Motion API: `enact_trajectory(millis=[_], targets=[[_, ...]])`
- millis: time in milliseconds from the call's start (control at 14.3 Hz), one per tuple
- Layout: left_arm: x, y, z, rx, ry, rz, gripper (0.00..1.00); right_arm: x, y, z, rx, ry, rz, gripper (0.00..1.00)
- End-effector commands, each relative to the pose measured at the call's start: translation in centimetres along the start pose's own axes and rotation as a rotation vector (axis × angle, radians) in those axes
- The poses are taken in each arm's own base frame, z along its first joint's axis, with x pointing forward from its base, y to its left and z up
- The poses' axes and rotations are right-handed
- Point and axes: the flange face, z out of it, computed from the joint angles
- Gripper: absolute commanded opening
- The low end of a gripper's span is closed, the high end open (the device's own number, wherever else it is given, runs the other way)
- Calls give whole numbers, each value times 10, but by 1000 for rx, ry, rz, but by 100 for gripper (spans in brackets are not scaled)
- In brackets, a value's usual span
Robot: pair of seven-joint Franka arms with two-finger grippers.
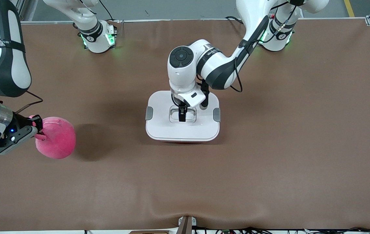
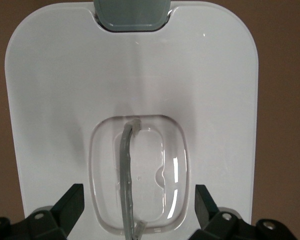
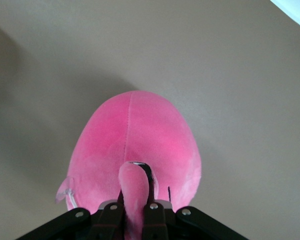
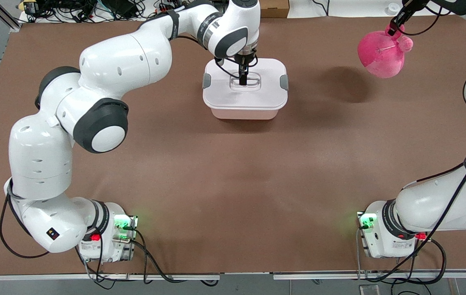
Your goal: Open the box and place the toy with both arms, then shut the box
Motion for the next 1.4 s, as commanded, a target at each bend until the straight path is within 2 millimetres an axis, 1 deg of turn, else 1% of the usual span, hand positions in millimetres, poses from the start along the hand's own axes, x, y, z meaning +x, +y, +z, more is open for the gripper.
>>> enact_trajectory(millis=[0, 210, 280, 350, 490, 561, 631, 701, 841, 981, 1051, 1191, 1261, 1331], targets=[[-9, -5, 7, -19, 23, 2, 94, 2, -5, -8, 18, 6, 69, 0], [-9, -5, 14, -12, 29, 1, 92, 5, -8, -16, 92, 25, 182, 0], [-9, -5, 14, -16, 33, 4, 84, 7, -9, -20, 107, 30, 216, 0], [-9, -4, 14, -22, 39, 8, 71, 8, -8, -23, 109, 33, 254, 0], [-8, -4, 14, -25, 41, -8, 67, 10, -10, -23, 138, 42, 318, 0], [-8, -4, 12, -28, 39, -22, 60, 10, -13, -22, 170, 44, 347, 0], [-8, -4, 11, -29, 38, -24, 56, 11, -14, -19, 194, 39, 373, 0], [-7, -3, 11, -29, 38, -27, 54, 13, -16, -20, 196, 38, 387, 0], [-7, -4, 10, -29, 38, -27, 48, 20, -25, -23, 194, 35, 392, 0], [-7, -3, 10, -30, 37, -27, 41, 23, -32, -24, 200, 21, 436, 0], [-7, -3, 11, -29, 38, -27, 35, 25, -36, -25, 205, 14, 447, 0], [-7, -3, 10, -31, 38, -26, 17, 25, -36, -26, 205, 12, 448, 0], [-7, -3, 10, -31, 38, -26, 12, 25, -36, -25, 206, 9, 448, 0], [-7, -3, 10, -30, 37, -27, 10, 25, -36, -26, 207, 11, 448, 0]])
